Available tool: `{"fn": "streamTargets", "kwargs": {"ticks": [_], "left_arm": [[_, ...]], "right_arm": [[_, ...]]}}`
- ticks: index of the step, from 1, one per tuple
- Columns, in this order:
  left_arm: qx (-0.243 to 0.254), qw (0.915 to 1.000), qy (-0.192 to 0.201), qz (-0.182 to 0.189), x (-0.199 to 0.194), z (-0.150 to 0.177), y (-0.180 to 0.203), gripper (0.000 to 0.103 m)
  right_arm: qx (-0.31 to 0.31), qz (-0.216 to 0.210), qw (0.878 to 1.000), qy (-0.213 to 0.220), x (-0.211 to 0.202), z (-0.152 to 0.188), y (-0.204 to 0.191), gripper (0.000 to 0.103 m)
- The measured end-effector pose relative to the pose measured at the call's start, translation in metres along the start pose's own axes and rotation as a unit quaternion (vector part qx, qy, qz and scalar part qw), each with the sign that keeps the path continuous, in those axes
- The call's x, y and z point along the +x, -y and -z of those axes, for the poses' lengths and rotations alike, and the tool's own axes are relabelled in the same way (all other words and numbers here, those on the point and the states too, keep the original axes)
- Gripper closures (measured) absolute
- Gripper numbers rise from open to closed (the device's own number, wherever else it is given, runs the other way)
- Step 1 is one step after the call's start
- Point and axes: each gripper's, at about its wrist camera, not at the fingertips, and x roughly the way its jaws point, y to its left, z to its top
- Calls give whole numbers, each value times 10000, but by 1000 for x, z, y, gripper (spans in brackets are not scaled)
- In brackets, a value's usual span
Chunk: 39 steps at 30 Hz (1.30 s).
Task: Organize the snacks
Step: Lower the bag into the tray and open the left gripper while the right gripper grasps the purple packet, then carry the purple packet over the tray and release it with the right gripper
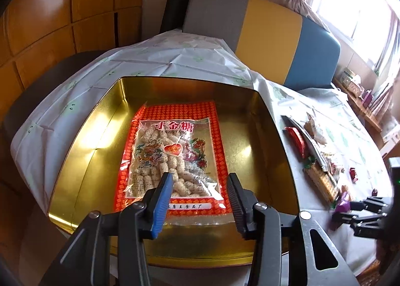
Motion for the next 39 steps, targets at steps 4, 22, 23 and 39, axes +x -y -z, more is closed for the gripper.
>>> {"fn": "streamTargets", "kwargs": {"ticks": [4,22,23,39], "left_arm": [[72,9999,-10,-85,-1,4,0,58],[142,9995,58,-274,-1,11,-9,58],[132,9995,67,-289,-1,11,-10,58],[-307,9987,88,-403,-3,11,-45,58]], "right_arm": [[-37,117,9999,81,-7,4,-3,53],[175,-76,9980,609,-40,-3,-32,62],[146,-204,9975,656,-42,-8,-39,62],[-282,-856,9907,1020,-20,-120,-143,59]]}}
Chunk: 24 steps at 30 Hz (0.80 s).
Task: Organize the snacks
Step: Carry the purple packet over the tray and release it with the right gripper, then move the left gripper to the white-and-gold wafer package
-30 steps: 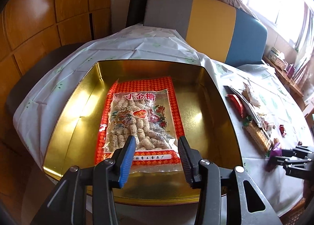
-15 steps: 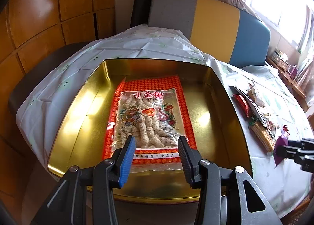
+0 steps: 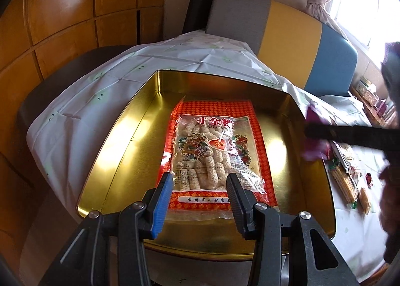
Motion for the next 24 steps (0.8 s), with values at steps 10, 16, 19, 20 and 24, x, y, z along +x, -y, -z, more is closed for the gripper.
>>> {"fn": "streamTargets", "kwargs": {"ticks": [10,16,19,20,24], "left_arm": [[10,10000,-32,7,4,1,-1,58],[80,10000,-17,-3,3,2,5,54],[129,9999,3,2,0,2,8,53],[157,9999,10,8,-1,2,9,53],[283,9996,61,17,-5,3,16,53]], "right_arm": [[45,297,9994,154,13,-9,-5,45],[-119,587,9975,381,1,4,1,45],[-341,918,9926,722,-14,14,-3,45],[-404,1049,9898,878,-21,17,-4,45],[-500,1346,9800,1378,-46,29,0,42]]}}
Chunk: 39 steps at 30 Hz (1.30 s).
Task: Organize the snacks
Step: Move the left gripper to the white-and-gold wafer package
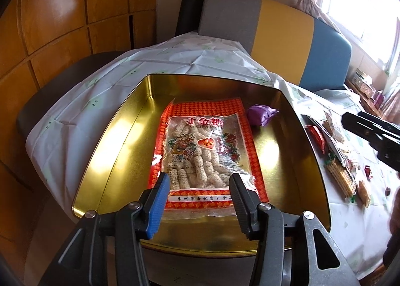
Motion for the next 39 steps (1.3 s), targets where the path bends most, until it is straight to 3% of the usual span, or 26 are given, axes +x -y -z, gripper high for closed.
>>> {"fn": "streamTargets", "kwargs": {"ticks": [4,17,26,29,33,36,39], "left_arm": [[92,10000,5,38,-3,0,6,53],[425,9990,0,152,-10,2,30,49],[622,9978,-37,226,-12,1,49,49],[723,9970,-41,290,-12,0,57,49],[845,9952,-30,491,-14,-5,70,39],[918,9923,-35,827,-16,-11,83,32],[892,9882,-243,1219,-10,-18,98,31]], "right_arm": [[-124,178,9998,35,-13,9,17,31],[-35,865,9956,-363,-40,47,92,31],[196,1838,9816,-481,-52,54,155,31],[506,1862,9793,-617,-49,62,182,33],[1128,1645,9765,-820,-43,80,218,51],[1760,1336,9717,-841,-42,85,239,54],[1944,1276,9704,-653,-49,86,244,54]]}}
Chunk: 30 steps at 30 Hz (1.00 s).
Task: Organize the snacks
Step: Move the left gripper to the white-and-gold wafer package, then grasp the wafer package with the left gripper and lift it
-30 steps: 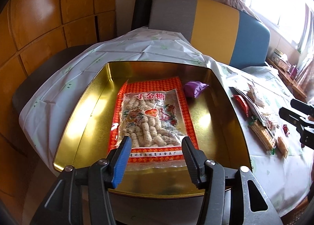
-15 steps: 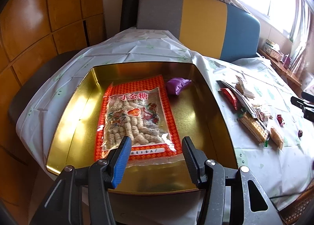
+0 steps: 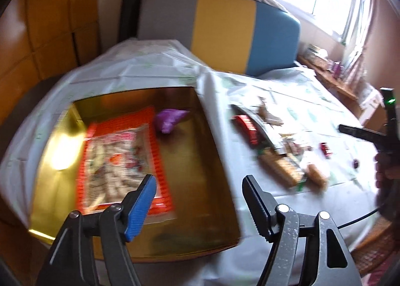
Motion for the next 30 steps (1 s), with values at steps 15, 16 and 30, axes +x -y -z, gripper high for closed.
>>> {"fn": "streamTargets", "kwargs": {"ticks": [15,16,30], "left_arm": [[36,9970,-691,349,67,-57,80,32],[65,9966,-755,329,73,-60,84,32],[238,9914,-1286,-53,158,-85,120,36]], "right_arm": [[85,-53,9999,122,-5,-6,0,54],[62,-50,9999,117,-5,-7,-1,54],[22,-117,9998,132,-6,-9,-2,54]]}}
